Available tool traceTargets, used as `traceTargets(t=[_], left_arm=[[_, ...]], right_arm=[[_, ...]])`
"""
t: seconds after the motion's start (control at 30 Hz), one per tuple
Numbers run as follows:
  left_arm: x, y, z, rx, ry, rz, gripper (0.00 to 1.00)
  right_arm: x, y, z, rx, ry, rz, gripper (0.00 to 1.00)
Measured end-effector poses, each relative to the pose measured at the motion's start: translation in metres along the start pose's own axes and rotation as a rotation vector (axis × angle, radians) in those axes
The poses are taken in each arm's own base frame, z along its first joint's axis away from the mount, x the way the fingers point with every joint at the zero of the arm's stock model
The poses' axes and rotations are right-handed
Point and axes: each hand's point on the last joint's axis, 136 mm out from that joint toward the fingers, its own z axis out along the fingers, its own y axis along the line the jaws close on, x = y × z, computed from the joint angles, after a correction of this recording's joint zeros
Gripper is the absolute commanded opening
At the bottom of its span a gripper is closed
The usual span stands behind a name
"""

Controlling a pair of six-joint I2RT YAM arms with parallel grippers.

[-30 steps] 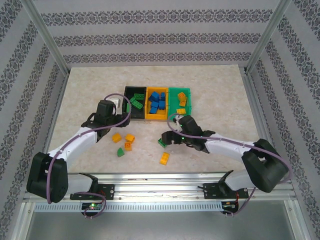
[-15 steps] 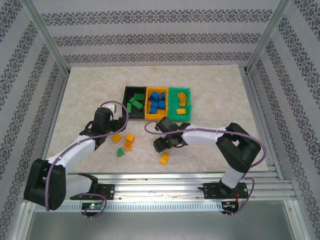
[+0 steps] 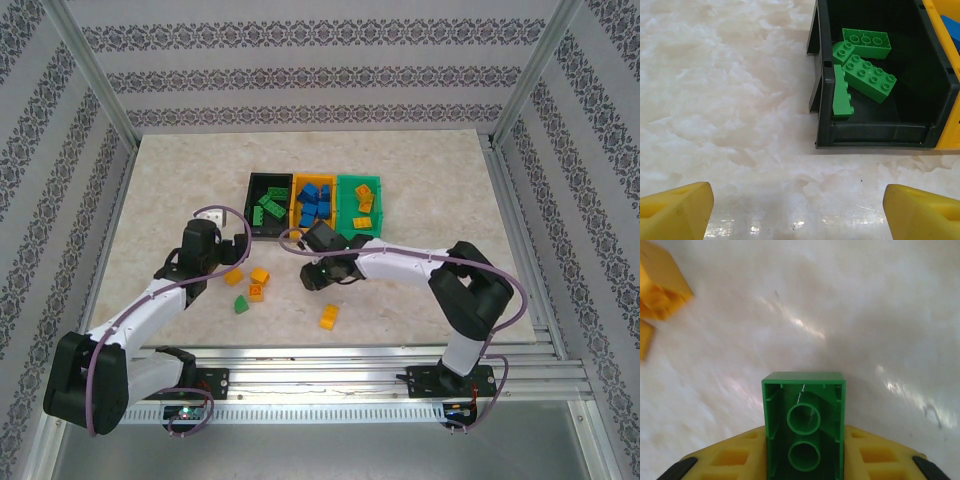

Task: Sort the legos into containers by color
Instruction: Pick up the lego from the bottom-center of the table, then place the lego in the container, then pick up the lego from the middle-left of the table.

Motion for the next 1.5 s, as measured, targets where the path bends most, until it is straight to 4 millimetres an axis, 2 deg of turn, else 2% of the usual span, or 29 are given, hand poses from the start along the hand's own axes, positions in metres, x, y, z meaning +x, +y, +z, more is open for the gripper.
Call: traceTargets(t=[0.13, 0.23, 0.4, 0.43, 0.5, 0.6, 0.63, 0.73, 0.77, 0.8, 0.87, 1.0, 1.2, 1.5], left_arm=[[-0.002, 0.003, -0.001, -0.016, -0.009, -0.011, 0.88], [-0.003, 0.004, -0.001, -0.023, -0.014, -0.017, 0.88], [-0.003, 0.006, -0.001, -0.035, -0.017, -0.022, 0.88], [-0.003, 0.006, -0.001, -0.037, -0.018, -0.022, 0.88], [-0.004, 0.007, -0.002, -0.038, -0.019, -0.022, 0.88], [-0.005, 0.007, -0.003, -0.040, -0.024, -0.024, 0.88], [-0.005, 0.007, -0.003, -0.040, -0.025, -0.025, 0.88], [-0.004, 0.008, -0.003, -0.042, -0.025, -0.028, 0.88], [-0.004, 0.009, -0.003, -0.044, -0.024, -0.029, 0.89], [-0.004, 0.009, -0.003, -0.044, -0.024, -0.030, 0.96], [-0.004, 0.009, -0.003, -0.044, -0.024, -0.032, 0.97], [-0.004, 0.009, -0.003, -0.044, -0.024, -0.033, 0.96], [-0.004, 0.009, -0.003, -0.043, -0.024, -0.033, 0.96], [-0.003, 0.007, -0.003, -0.030, -0.021, -0.033, 0.95]], right_arm=[[-0.042, 0.018, -0.001, -0.055, -0.069, -0.002, 0.29], [-0.081, 0.029, -0.003, -0.096, -0.135, 0.012, 0.30], [-0.161, 0.031, -0.007, -0.137, -0.269, 0.040, 0.33], [-0.173, 0.029, -0.008, -0.141, -0.289, 0.046, 0.35], [-0.199, 0.021, -0.007, -0.147, -0.330, 0.072, 0.47], [-0.222, 0.004, -0.004, -0.141, -0.364, 0.111, 0.61], [-0.226, -0.001, -0.004, -0.139, -0.369, 0.123, 0.62], [-0.228, -0.014, -0.002, -0.125, -0.367, 0.150, 0.63], [-0.228, -0.015, -0.002, -0.124, -0.367, 0.152, 0.63], [-0.228, -0.014, -0.003, -0.125, -0.367, 0.149, 0.63], [-0.225, -0.011, -0.001, -0.126, -0.361, 0.138, 0.63], [-0.206, -0.005, 0.002, -0.123, -0.325, 0.121, 0.64], [-0.183, -0.006, -0.003, -0.117, -0.299, 0.121, 0.64], [-0.145, -0.021, -0.032, -0.067, -0.317, 0.125, 0.65]])
